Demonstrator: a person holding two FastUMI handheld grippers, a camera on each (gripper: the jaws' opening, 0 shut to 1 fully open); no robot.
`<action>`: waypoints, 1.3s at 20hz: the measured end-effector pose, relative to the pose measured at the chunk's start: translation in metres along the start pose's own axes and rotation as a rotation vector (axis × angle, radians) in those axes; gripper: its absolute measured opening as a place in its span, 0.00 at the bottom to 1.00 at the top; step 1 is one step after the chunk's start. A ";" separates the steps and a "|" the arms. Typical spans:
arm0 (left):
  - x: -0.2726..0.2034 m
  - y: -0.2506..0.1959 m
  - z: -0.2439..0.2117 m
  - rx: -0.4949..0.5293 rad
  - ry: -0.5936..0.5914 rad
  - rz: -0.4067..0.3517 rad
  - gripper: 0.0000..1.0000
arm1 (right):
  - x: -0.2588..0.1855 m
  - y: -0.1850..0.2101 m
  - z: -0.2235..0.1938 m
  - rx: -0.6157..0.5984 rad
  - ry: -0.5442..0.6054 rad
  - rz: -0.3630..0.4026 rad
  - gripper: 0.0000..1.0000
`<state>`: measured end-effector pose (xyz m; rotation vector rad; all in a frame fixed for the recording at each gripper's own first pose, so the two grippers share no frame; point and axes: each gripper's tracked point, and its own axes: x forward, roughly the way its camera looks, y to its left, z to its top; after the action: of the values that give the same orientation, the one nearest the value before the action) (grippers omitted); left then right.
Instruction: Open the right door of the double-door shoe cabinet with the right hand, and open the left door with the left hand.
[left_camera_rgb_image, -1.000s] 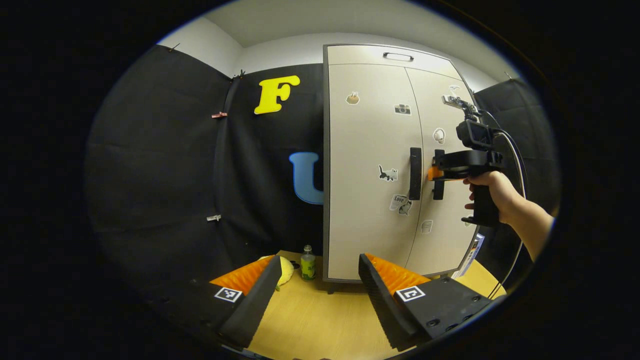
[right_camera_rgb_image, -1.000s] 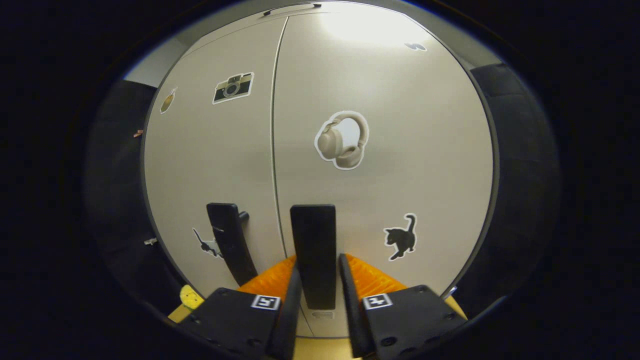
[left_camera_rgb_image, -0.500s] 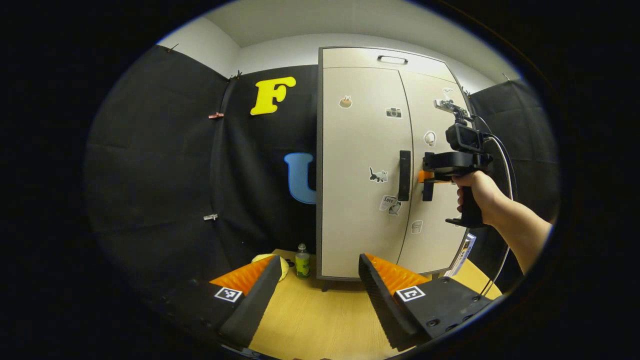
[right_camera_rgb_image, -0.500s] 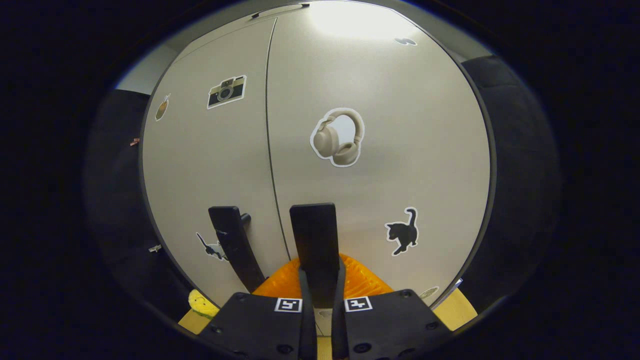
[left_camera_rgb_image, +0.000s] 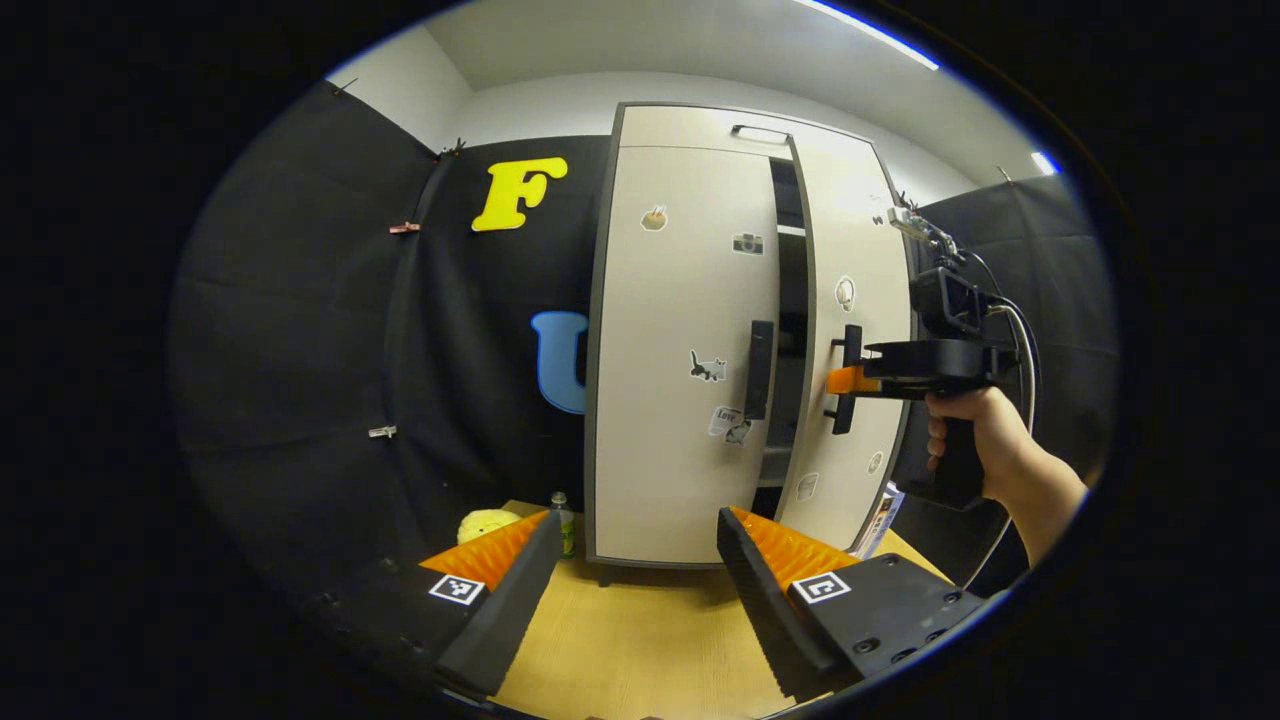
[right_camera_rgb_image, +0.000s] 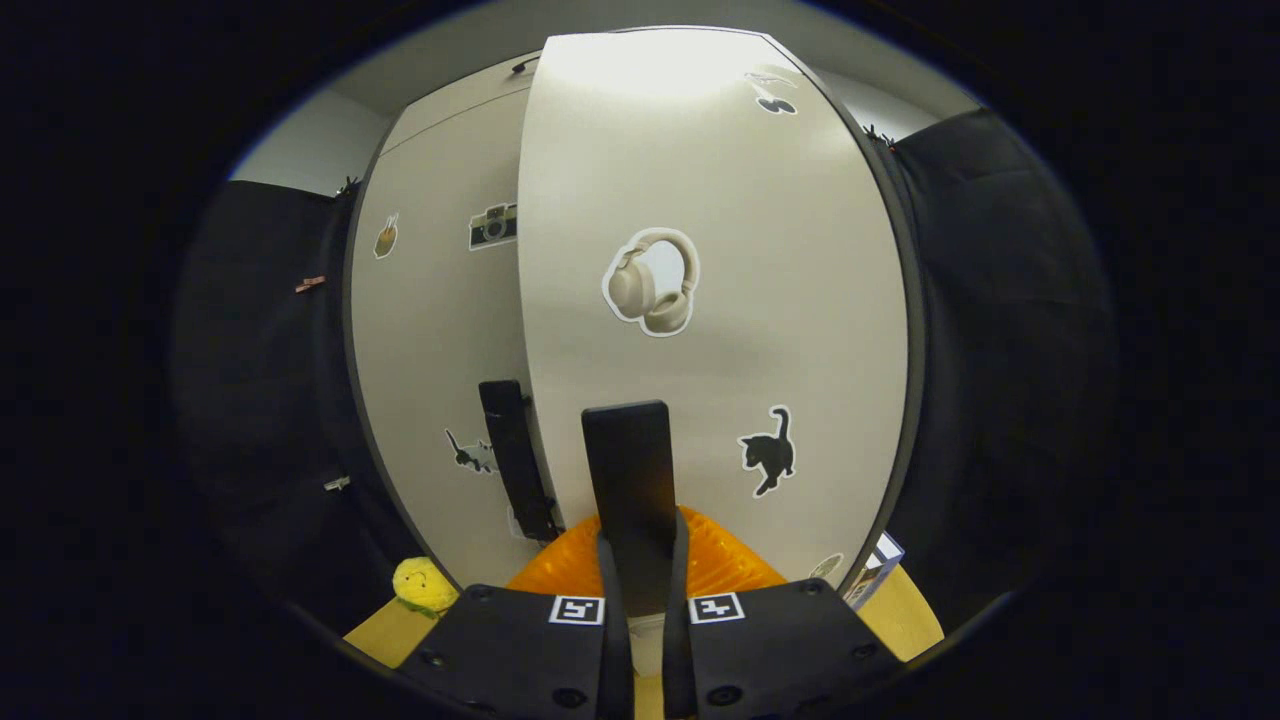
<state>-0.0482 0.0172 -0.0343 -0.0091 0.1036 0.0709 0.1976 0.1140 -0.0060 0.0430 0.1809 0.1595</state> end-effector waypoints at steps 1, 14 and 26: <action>0.000 -0.004 0.000 0.008 0.004 -0.008 0.96 | -0.005 -0.003 0.000 -0.003 0.000 0.002 0.16; 0.016 -0.054 -0.006 0.012 0.027 -0.098 0.96 | -0.059 -0.051 0.002 -0.026 0.004 -0.053 0.15; 0.029 -0.090 -0.022 -0.012 0.073 -0.178 0.96 | -0.086 -0.149 0.016 0.007 -0.040 -0.234 0.05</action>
<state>-0.0157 -0.0707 -0.0584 -0.0326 0.1751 -0.1072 0.1403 -0.0470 0.0159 0.0316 0.1453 -0.0754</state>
